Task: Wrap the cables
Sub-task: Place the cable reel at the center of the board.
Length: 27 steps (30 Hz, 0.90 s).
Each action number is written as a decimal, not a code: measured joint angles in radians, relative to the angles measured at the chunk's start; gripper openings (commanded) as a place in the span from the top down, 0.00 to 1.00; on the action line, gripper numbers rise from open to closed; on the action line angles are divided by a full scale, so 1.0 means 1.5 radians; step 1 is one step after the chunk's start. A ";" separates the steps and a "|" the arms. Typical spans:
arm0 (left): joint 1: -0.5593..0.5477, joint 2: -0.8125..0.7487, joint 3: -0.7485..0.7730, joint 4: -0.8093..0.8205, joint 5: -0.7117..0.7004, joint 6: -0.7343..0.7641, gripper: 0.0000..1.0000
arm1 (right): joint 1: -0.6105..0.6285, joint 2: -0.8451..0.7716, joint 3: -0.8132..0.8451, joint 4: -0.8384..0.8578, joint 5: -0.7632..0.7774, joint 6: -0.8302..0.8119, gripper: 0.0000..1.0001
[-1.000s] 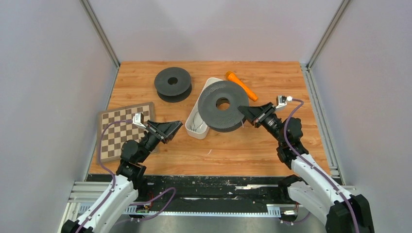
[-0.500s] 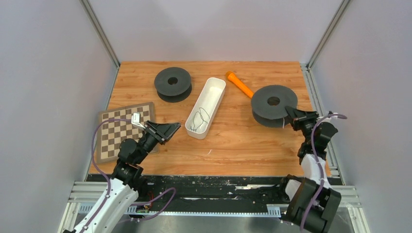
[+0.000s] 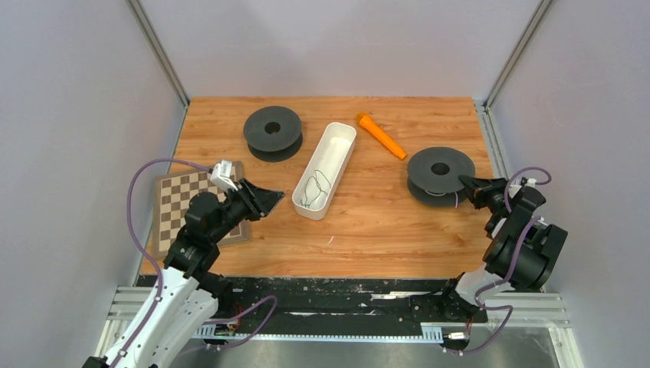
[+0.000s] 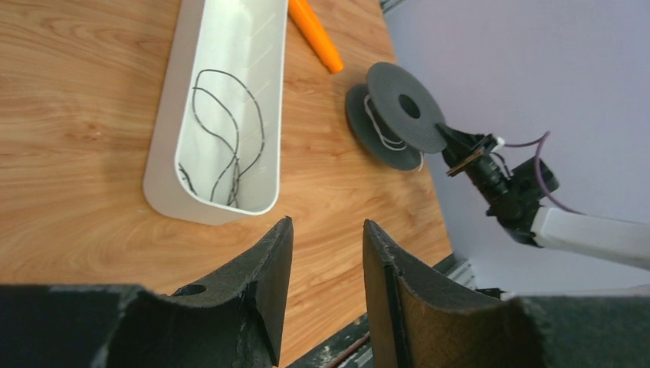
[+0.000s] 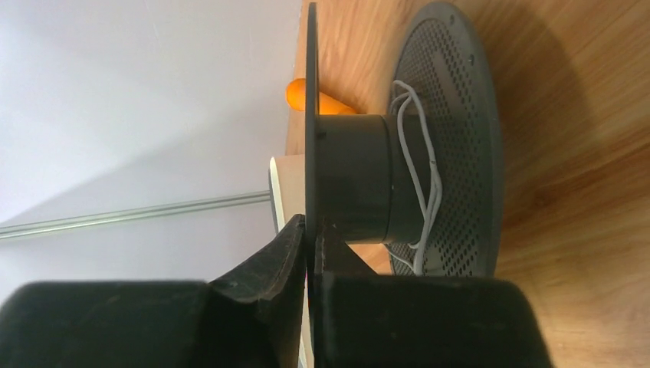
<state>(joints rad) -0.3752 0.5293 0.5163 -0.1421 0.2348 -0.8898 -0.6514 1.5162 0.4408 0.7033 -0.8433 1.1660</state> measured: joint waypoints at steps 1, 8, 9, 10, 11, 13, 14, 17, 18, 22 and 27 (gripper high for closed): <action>0.000 0.006 0.006 -0.013 0.000 0.018 0.53 | -0.002 0.014 0.007 -0.003 -0.008 -0.008 0.72; 0.001 0.051 0.080 -0.113 -0.018 0.158 0.48 | -0.023 0.026 0.086 -0.182 0.014 -0.148 0.47; 0.001 0.055 0.093 -0.127 -0.026 0.182 0.47 | -0.026 0.021 0.102 -0.224 0.033 -0.175 0.45; 0.001 0.059 0.104 -0.138 -0.034 0.202 0.46 | -0.028 0.012 0.120 -0.276 0.059 -0.205 0.44; 0.001 0.062 0.117 -0.154 -0.047 0.226 0.46 | -0.030 0.004 0.131 -0.310 0.081 -0.227 0.43; 0.001 0.063 0.132 -0.172 -0.080 0.260 0.45 | -0.031 -0.022 0.152 -0.386 0.134 -0.270 0.37; 0.001 0.063 0.137 -0.178 -0.108 0.276 0.45 | -0.031 -0.036 0.159 -0.417 0.158 -0.286 0.34; 0.002 0.074 0.145 -0.186 -0.205 0.309 0.44 | -0.031 -0.073 0.179 -0.493 0.220 -0.325 0.28; 0.002 0.093 0.158 -0.195 -0.249 0.321 0.43 | -0.031 -0.084 0.190 -0.520 0.242 -0.338 0.27; 0.009 0.214 0.236 -0.203 -0.342 0.343 0.41 | -0.025 -0.104 0.234 -0.594 0.300 -0.383 0.26; 0.090 0.358 0.286 -0.158 -0.287 0.298 0.41 | -0.007 -0.156 0.265 -0.667 0.326 -0.433 0.27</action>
<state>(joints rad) -0.2405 1.0657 0.9455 -0.3794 -0.1963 -0.4431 -0.6624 1.2827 0.8379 -0.2966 -0.3546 0.5163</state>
